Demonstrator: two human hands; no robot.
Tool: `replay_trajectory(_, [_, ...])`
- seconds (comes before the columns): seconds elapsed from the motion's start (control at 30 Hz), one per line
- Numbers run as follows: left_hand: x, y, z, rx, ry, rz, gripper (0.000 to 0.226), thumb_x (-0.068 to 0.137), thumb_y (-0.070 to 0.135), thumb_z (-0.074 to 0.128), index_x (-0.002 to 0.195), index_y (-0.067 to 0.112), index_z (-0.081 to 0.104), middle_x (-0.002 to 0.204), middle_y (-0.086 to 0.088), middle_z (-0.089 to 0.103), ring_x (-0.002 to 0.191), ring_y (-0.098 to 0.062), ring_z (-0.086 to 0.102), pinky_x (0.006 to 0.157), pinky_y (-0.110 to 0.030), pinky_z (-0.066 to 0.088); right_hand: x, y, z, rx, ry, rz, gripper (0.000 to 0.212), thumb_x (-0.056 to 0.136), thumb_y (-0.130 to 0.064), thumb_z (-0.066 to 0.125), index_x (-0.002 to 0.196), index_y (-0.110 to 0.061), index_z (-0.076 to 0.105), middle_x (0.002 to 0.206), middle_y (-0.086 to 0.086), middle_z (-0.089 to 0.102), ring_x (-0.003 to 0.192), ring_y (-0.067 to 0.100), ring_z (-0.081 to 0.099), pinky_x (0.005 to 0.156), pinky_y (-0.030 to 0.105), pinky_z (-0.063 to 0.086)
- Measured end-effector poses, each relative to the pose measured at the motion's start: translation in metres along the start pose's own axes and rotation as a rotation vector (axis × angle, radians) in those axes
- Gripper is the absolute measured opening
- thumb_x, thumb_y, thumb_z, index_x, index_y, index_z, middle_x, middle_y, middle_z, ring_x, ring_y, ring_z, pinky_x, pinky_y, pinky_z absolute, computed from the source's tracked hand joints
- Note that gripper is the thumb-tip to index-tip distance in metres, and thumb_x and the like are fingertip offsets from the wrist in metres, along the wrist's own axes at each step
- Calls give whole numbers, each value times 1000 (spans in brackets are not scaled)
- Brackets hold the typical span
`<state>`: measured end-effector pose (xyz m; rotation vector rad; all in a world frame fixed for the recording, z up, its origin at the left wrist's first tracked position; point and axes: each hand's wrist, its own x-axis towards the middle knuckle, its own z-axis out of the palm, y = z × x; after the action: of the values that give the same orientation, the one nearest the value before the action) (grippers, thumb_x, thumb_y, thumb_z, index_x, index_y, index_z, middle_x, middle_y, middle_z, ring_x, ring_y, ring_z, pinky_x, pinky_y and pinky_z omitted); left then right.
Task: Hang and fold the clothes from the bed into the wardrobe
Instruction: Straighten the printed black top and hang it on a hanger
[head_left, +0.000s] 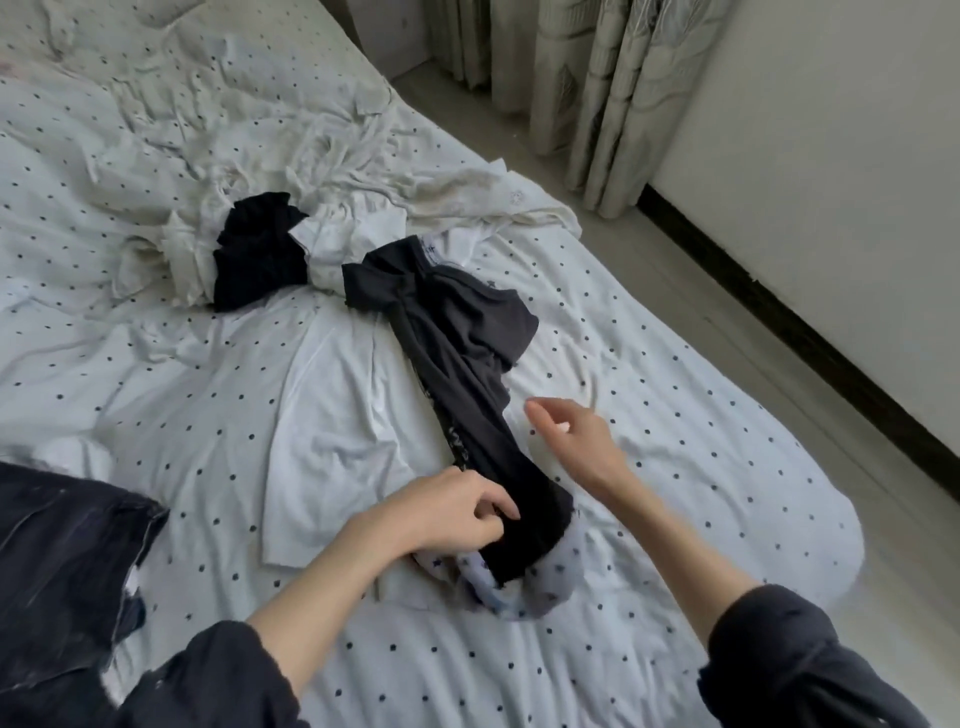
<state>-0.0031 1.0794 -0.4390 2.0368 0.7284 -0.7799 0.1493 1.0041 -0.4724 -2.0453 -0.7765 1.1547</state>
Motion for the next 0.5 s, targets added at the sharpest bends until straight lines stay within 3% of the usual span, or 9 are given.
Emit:
replay_trajectory(0.1, [3, -18, -17, -1, 462, -39, 33, 90, 16, 41, 103, 31, 67, 105, 11, 68, 93, -10, 60, 84, -31, 49, 6, -4, 27, -148, -44, -10, 41, 90, -38, 58, 126, -18, 57, 106, -2, 66, 98, 15, 60, 89, 29, 45])
replay_trajectory(0.2, [5, -35, -33, -90, 698, -32, 35, 93, 7, 39, 117, 21, 60, 118, 3, 59, 111, -14, 55, 93, -28, 44, 2, 0, 50, -277, 62, -78, 26, 91, -22, 55, 116, -16, 64, 109, 2, 68, 102, 22, 60, 95, 38, 42])
replay_trajectory(0.27, [6, -41, -40, -16, 727, -22, 49, 93, 1, 37, 137, 22, 44, 137, 0, 44, 126, -16, 41, 98, -24, 35, -9, 4, 48, -294, 31, -129, 19, 91, -19, 55, 106, -17, 67, 100, -3, 69, 96, 20, 61, 96, 38, 39])
replay_trajectory(0.37, [10, -39, -41, 104, 700, 36, 65, 91, -1, 40, 148, 26, 25, 156, -3, 18, 142, -22, 16, 112, -32, 21, -31, 17, 26, -423, -345, -131, 9, 89, -17, 58, 82, -20, 63, 72, -14, 55, 80, 19, 53, 72, 26, 37])
replay_trajectory(0.43, [15, -32, -37, 209, 635, 85, 64, 94, 9, 44, 149, 31, 19, 159, 1, 5, 146, -22, -1, 116, -36, 9, -43, 29, 6, -627, -563, -71, 23, 87, -16, 58, 65, -21, 51, 63, -10, 43, 73, 16, 44, 59, 27, 30])
replay_trajectory(0.5, [21, -26, -22, 351, 515, 89, 62, 96, 23, 45, 149, 35, 15, 159, 5, -2, 146, -22, -10, 117, -41, 1, -53, 39, -13, -699, -678, 79, 28, 85, -16, 57, 60, -18, 46, 61, -6, 41, 66, 17, 42, 56, 25, 31])
